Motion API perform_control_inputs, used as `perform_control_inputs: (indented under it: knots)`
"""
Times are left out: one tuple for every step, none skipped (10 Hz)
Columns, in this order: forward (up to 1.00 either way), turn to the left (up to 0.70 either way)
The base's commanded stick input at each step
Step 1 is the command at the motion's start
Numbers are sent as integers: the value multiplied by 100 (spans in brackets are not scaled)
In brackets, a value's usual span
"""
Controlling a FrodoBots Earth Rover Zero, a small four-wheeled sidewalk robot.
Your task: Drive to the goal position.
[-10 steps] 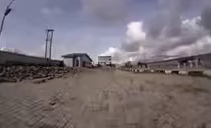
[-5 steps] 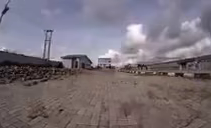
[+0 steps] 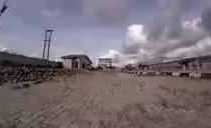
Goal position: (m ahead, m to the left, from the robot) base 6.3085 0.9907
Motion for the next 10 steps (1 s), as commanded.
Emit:
perform_control_inputs:
  knots:
    - [100, 0]
    - [100, 0]
    - [100, 0]
    - [100, 0]
    - [100, 0]
    - [100, 0]
    - [100, 0]
    - [100, 0]
    - [100, 0]
    - [100, 0]
